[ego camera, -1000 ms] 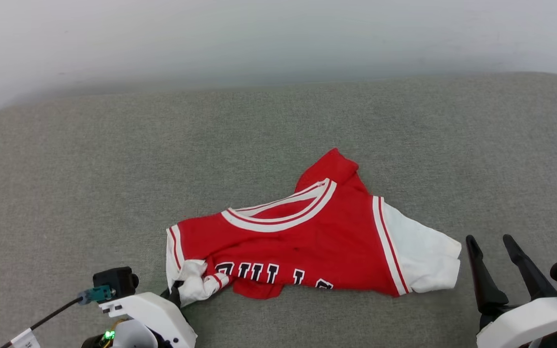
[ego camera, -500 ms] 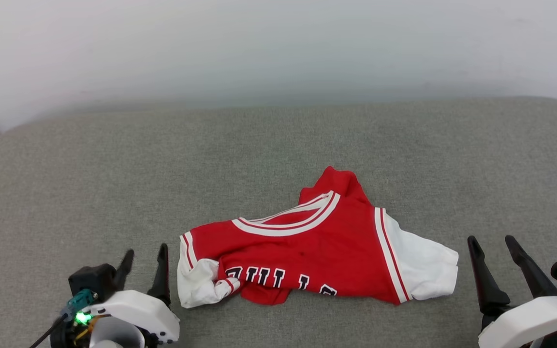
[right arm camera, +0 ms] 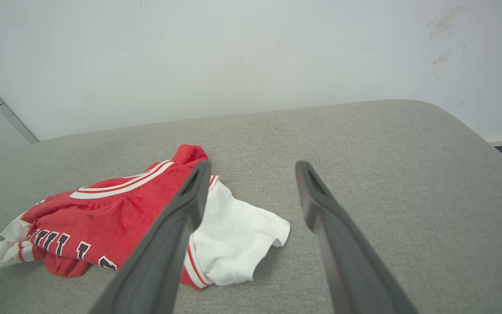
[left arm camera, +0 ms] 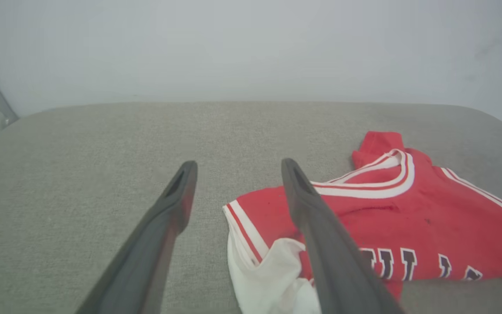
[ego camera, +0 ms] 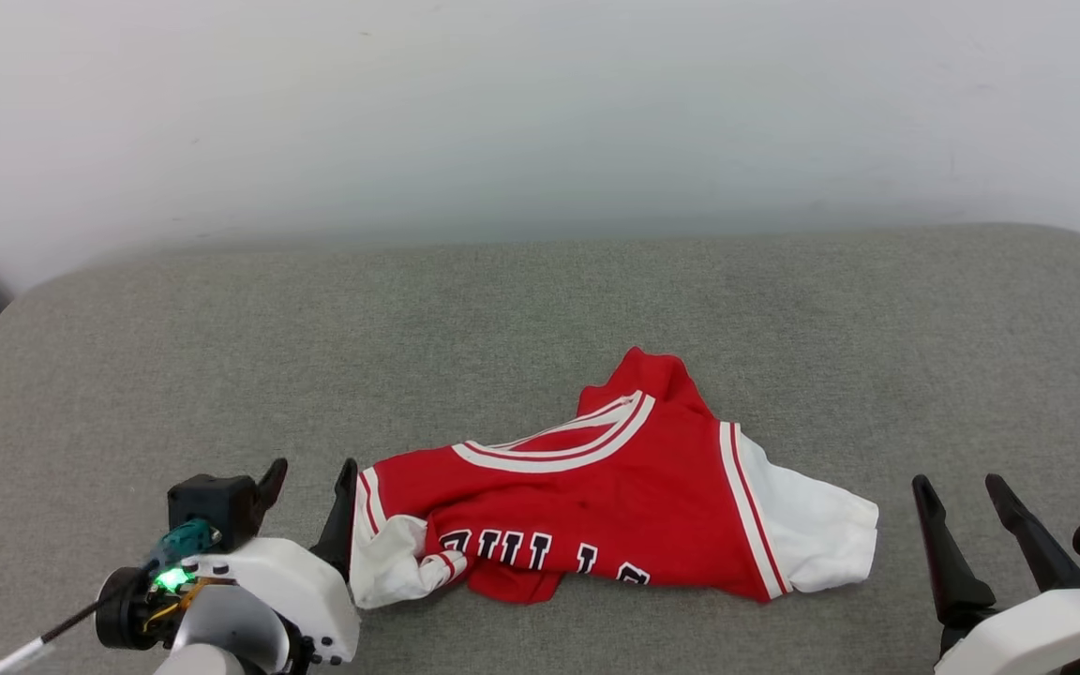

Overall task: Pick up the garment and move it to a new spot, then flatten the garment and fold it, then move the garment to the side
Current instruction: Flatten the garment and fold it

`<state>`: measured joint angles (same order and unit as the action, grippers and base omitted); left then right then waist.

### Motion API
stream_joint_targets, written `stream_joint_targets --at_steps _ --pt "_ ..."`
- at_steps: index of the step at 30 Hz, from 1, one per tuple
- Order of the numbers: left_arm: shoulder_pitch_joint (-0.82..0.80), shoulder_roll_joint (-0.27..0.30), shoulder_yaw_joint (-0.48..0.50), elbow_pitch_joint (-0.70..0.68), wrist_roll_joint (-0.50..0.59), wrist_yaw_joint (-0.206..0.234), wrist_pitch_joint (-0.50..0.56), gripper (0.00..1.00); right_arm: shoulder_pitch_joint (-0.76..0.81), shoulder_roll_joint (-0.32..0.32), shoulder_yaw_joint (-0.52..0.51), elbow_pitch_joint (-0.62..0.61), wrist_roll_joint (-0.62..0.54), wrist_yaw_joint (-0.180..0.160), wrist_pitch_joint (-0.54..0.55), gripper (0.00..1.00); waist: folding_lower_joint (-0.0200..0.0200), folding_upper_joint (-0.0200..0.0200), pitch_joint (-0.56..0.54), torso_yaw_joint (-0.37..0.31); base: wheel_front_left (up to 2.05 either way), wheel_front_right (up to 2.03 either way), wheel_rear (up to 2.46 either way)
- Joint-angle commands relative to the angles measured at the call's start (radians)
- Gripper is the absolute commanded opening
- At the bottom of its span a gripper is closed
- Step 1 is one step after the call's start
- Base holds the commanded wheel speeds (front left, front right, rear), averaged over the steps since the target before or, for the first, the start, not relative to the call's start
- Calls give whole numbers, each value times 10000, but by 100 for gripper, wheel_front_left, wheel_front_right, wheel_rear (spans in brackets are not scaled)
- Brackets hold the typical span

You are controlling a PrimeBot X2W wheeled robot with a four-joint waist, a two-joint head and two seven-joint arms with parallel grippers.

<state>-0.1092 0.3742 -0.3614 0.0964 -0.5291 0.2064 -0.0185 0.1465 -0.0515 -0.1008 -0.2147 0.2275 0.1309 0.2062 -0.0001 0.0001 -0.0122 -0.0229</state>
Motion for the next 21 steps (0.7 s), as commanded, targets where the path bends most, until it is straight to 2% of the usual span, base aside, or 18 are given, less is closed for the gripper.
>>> stream_joint_targets --at_steps 1,6,10,14,21 --pt "-97 179 -102 -54 -177 -160 531 100 123 20 -13 -35 50 -3 14 100 1 -1 14 -12 0 0 0" --pt "-397 928 -442 -55 -778 -613 3065 100 72 19 26 -26 92 -3 21 100 1 -1 176 -139 0 0 0" --pt "-700 1436 -702 245 -1137 -1043 4545 100 -141 19 90 15 72 -3 -38 100 1 -1 442 -305 0 0 0" --pt "-1001 1567 -893 764 -1480 -1394 5437 100 -293 19 129 108 166 -3 -150 100 1 -1 762 -471 0 0 0" --pt "-1595 1468 -1363 1753 -1553 -1820 6298 100 -557 21 201 336 247 -3 -323 100 1 -1 1282 -656 0 0 0"
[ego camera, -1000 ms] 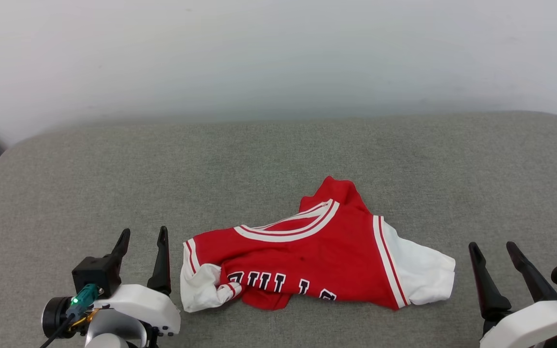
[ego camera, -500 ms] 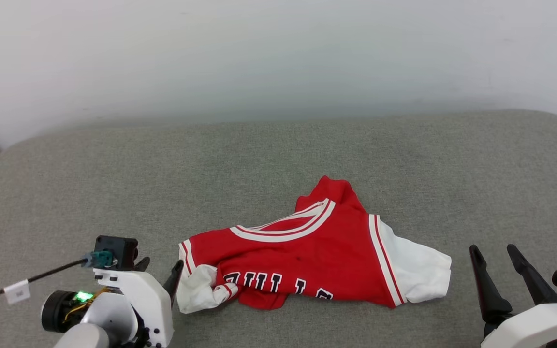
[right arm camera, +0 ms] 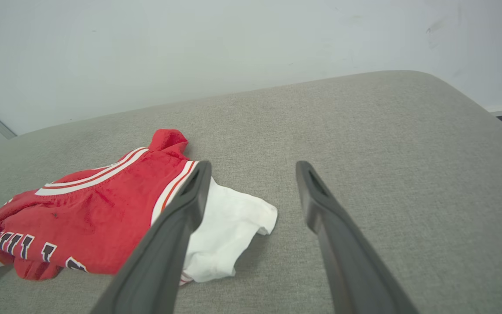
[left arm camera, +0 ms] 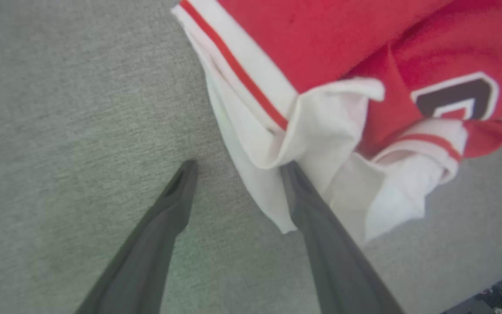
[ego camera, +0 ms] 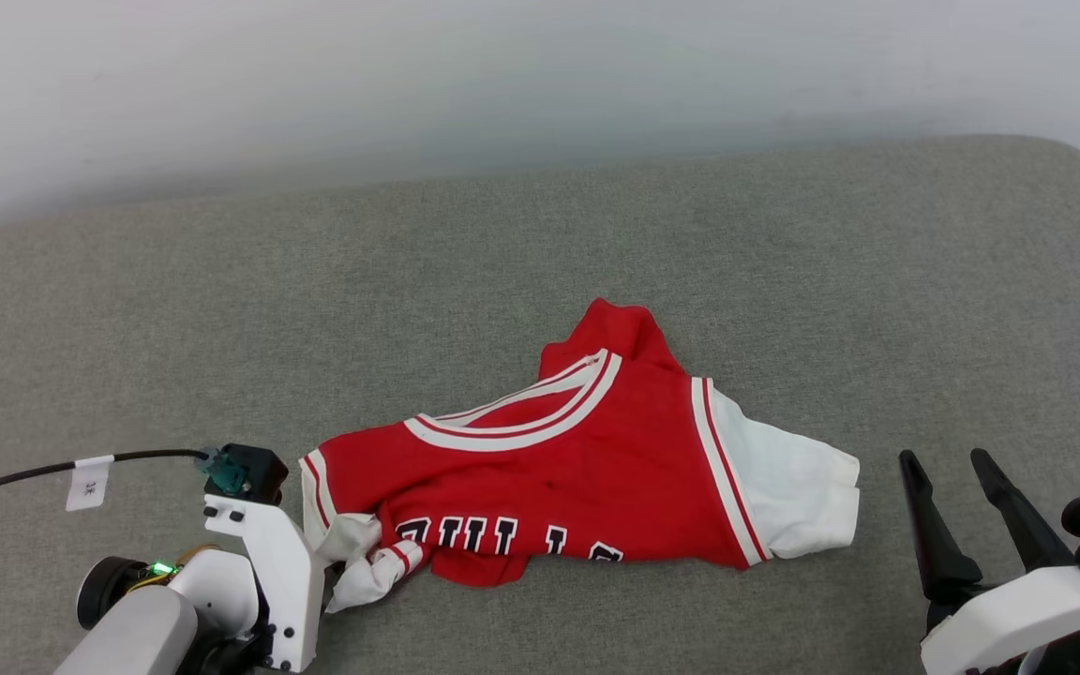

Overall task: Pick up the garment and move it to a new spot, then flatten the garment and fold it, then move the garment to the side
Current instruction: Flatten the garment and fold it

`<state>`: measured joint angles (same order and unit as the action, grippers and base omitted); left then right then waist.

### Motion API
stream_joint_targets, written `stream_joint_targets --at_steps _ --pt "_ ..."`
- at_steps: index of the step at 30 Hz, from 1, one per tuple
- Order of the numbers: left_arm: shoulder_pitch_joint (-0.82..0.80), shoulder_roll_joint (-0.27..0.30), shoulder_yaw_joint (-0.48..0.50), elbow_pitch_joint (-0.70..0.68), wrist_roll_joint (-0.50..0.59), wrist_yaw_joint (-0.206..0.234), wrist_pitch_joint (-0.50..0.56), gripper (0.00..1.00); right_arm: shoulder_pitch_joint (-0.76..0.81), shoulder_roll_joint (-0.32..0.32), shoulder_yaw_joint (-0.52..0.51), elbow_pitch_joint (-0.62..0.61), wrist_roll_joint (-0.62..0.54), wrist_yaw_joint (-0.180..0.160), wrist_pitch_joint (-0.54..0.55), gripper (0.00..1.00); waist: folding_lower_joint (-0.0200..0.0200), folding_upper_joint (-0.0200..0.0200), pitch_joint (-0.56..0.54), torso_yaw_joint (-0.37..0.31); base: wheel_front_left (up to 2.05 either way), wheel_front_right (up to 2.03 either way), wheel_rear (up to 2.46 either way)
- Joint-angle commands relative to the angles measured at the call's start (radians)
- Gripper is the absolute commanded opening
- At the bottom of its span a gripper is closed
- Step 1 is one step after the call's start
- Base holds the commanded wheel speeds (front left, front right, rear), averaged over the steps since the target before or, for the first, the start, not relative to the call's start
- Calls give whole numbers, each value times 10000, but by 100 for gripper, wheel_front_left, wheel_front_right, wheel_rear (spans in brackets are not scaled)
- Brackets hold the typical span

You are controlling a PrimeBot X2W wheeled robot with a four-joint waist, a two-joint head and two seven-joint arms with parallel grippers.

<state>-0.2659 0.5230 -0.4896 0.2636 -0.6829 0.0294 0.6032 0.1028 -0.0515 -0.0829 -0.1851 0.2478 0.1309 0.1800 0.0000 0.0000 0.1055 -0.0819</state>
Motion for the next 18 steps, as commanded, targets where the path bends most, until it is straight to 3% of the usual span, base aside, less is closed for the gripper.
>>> stream_joint_targets --at_steps 1,2,3,5,7,12,18 --pt "-69 -50 -161 236 -66 -127 258 100 -162 19 17 75 27 -3 -61 100 0 0 158 -91 0 0 0" --pt "-95 -84 -273 367 -88 -191 421 100 -226 19 19 85 -20 -3 -81 100 0 0 206 -116 0 0 0" --pt "-66 -123 -417 482 -83 -264 618 91 -283 21 28 99 -44 -3 -80 100 0 0 238 -137 0 0 0" --pt "8 -254 -652 662 -202 -387 990 39 -297 19 13 121 -98 -5 -113 100 0 0 294 -169 0 0 0" --pt "87 -369 -804 756 -215 -403 1154 0 -345 19 -2 133 -122 -3 -140 100 0 0 324 -192 0 0 0" --pt "104 -521 -810 541 -89 -319 715 0 -339 19 -107 141 -161 -3 -123 100 0 0 227 -155 0 0 0" --pt "-133 -430 -407 -178 462 181 -575 0 -436 -51 -601 203 2 -5 347 100 0 0 10 27 0 0 0"
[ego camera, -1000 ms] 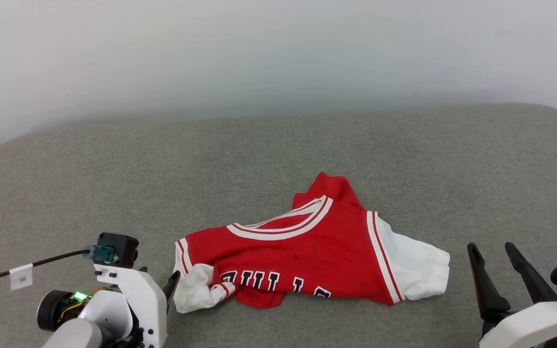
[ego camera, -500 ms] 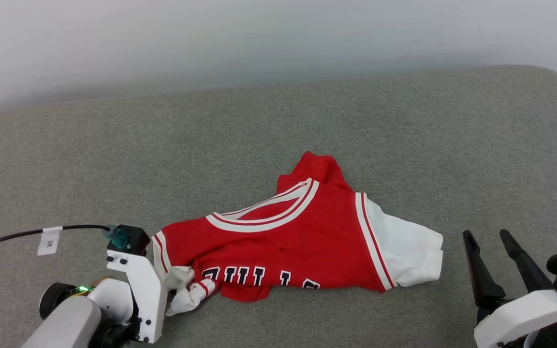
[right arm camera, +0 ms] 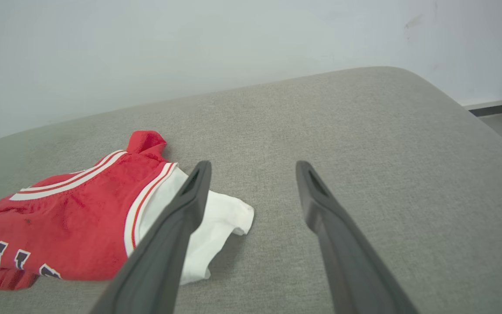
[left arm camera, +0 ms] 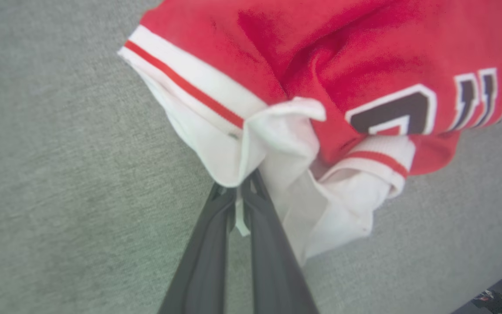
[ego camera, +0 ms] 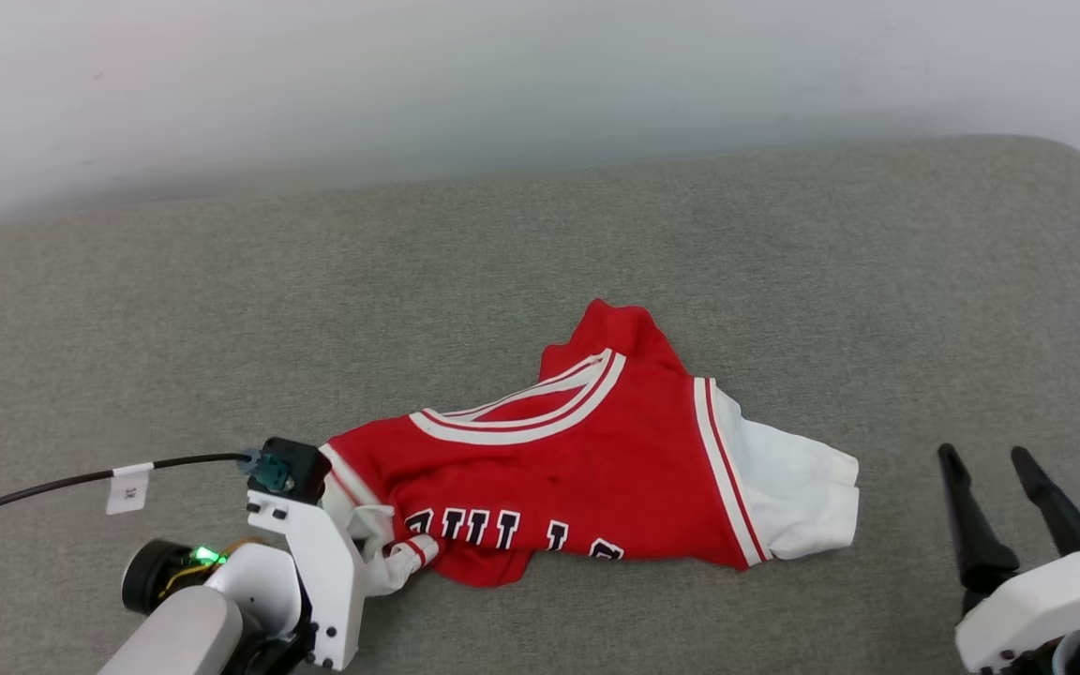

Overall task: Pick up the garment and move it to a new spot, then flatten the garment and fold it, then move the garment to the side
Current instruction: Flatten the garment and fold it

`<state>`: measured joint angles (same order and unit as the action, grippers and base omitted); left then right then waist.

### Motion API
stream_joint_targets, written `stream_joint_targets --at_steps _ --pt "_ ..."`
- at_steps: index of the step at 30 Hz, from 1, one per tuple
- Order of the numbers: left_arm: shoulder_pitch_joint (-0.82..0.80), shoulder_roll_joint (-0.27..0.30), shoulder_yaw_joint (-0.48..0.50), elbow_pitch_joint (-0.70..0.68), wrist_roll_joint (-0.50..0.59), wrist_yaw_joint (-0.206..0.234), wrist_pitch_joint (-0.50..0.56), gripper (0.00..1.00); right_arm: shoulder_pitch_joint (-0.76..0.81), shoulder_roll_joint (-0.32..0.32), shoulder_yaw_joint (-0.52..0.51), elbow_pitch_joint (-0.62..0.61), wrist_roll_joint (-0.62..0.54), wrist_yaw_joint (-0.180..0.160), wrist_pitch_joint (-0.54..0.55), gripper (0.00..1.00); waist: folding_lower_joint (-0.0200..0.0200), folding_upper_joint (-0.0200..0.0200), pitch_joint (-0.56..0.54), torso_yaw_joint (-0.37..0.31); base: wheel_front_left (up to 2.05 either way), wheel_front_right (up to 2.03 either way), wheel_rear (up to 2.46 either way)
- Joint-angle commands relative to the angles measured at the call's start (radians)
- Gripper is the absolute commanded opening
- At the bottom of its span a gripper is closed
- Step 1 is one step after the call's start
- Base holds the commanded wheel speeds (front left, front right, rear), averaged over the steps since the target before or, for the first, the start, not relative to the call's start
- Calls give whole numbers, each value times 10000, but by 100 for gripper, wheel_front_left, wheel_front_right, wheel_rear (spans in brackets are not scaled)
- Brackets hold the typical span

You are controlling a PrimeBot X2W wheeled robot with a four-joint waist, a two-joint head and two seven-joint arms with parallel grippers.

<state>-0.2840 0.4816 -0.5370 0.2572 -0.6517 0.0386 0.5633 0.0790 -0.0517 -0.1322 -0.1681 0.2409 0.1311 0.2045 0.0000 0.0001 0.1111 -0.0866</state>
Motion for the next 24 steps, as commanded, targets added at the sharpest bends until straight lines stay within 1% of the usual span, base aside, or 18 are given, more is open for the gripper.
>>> stream_joint_targets --at_steps 1,4,5,6,10,15,17,20,24 --pt "7 24 133 -279 244 206 -379 0 -284 -99 -225 72 214 -5 303 100 0 -1 -55 122 0 0 0" --pt "-63 21 260 -801 461 495 -853 0 -513 -439 -640 410 713 -7 1272 100 0 -1 -56 305 0 0 0" --pt "-89 16 315 -970 519 573 -978 0 -660 -674 -753 544 800 -7 1632 100 0 -1 -41 362 0 0 0" --pt "-89 16 315 -970 519 573 -978 0 -660 -674 -753 544 800 -7 1632 100 0 -1 -41 362 0 0 0" --pt "-170 43 359 -1708 830 812 -1353 0 -1303 -1381 -1035 1314 1337 -5 3407 100 0 -1 76 640 0 0 0" --pt "-378 -50 249 -2513 1131 944 -1569 0 -2100 -1941 -656 2131 1853 -7 5811 100 0 -1 431 1057 0 0 0" --pt "-514 -147 160 -2759 1214 967 -1607 0 -2400 -2107 -478 2339 1859 -7 6518 100 0 -1 646 1221 0 0 0" --pt "-693 -213 108 -2951 1319 985 -1670 0 -2841 -2148 -165 2584 1999 -5 7181 100 0 -1 974 1410 0 0 0" --pt "-848 -341 17 -3048 1394 948 -1809 0 -3289 -2195 144 3137 2116 -7 7566 100 0 -1 1305 1557 0 0 0"
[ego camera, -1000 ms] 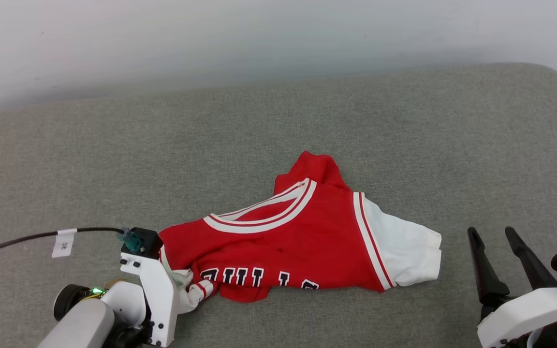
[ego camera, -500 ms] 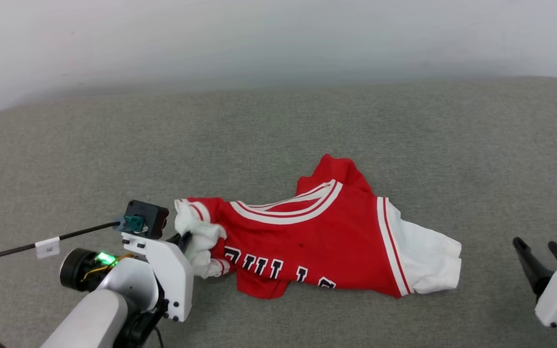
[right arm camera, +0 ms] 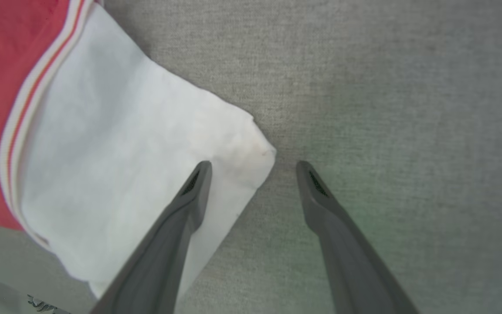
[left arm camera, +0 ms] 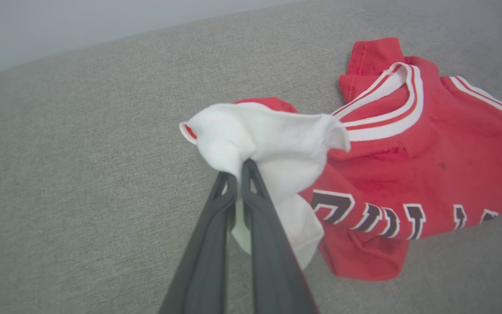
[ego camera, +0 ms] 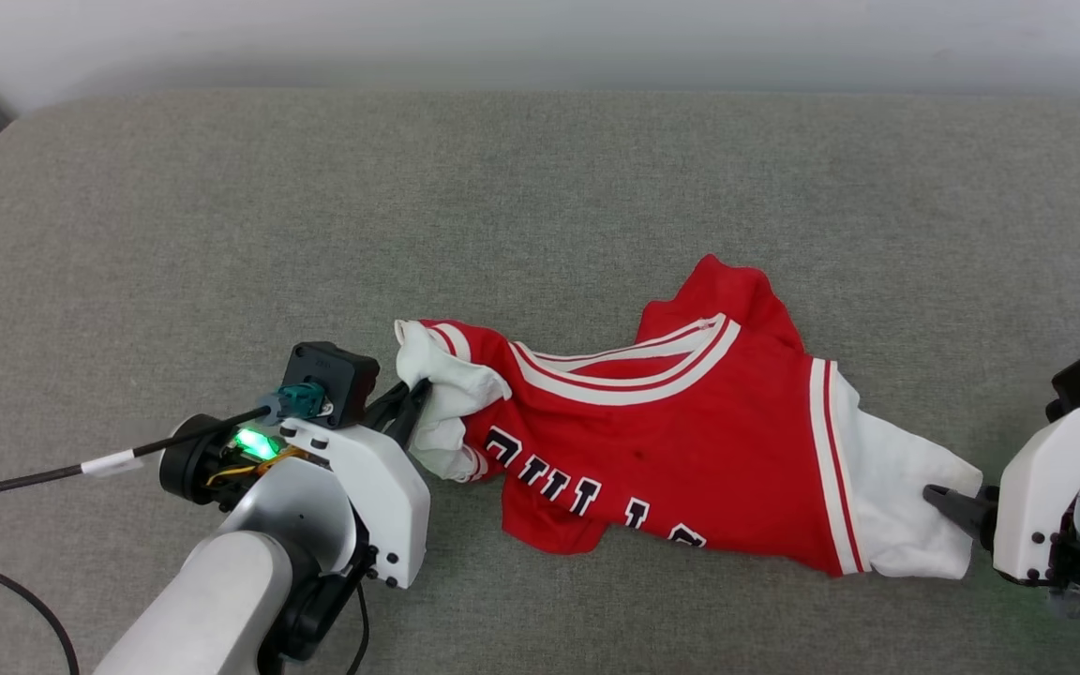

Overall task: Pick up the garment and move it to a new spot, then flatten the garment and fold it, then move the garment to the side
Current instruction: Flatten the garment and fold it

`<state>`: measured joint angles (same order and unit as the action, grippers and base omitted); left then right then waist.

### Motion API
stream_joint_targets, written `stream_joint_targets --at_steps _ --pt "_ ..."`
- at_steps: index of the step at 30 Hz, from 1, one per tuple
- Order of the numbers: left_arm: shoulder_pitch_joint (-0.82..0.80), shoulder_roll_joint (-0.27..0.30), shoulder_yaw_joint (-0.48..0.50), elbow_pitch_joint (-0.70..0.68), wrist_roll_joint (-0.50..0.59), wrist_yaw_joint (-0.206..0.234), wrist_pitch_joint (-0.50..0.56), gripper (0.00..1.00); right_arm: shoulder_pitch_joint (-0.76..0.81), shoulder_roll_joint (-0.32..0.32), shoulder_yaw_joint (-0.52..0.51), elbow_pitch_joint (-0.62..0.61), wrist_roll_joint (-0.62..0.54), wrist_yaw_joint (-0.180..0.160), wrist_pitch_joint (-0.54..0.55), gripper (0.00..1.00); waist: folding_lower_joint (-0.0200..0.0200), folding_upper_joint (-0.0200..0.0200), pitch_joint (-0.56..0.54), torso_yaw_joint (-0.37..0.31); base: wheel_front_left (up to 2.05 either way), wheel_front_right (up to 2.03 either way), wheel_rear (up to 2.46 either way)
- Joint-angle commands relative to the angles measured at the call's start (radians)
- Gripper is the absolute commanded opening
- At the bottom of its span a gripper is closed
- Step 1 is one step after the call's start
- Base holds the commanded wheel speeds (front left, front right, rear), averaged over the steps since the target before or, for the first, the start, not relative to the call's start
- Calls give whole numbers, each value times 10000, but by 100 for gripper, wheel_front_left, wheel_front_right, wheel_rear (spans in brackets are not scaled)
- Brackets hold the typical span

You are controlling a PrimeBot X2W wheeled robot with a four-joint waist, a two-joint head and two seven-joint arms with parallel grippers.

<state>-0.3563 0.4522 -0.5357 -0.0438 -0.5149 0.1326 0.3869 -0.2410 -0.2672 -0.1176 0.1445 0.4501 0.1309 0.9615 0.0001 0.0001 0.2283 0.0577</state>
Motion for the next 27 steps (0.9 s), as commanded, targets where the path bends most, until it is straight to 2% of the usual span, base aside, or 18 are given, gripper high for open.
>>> stream_joint_targets --at_steps 1,5,6,7,8,13,20,27 --pt "-154 -49 0 -31 32 -4 -71 0 -171 -24 82 170 75 -3 76 100 -1 -1 193 137 0 0 0" --pt "-239 -92 -30 56 10 -74 -166 0 -155 126 441 980 476 -3 537 100 -1 -1 289 191 0 0 0" --pt "-240 -91 -36 70 1 -79 -179 0 -100 174 532 1124 570 -3 663 87 -1 -1 302 195 0 0 0" --pt "-232 -84 -35 85 -8 -66 -193 0 -69 175 618 1229 639 -3 730 40 -1 -1 311 192 0 0 0" --pt "-218 -72 -35 98 -15 -52 -195 0 -40 202 664 1343 762 -3 801 0 -1 -1 306 183 0 0 0" --pt "-158 15 11 131 -55 -33 -203 0 -333 36 808 1438 1014 -3 768 0 -1 -1 284 92 0 0 0" --pt "-8 131 227 266 -138 108 -459 0 -999 -563 1057 905 887 -3 -286 0 -1 -1 -338 -159 0 0 0" --pt "-378 330 778 409 -134 317 -949 0 -1472 -911 1184 329 207 -3 -1428 0 -1 -1 -1363 -425 0 0 0"
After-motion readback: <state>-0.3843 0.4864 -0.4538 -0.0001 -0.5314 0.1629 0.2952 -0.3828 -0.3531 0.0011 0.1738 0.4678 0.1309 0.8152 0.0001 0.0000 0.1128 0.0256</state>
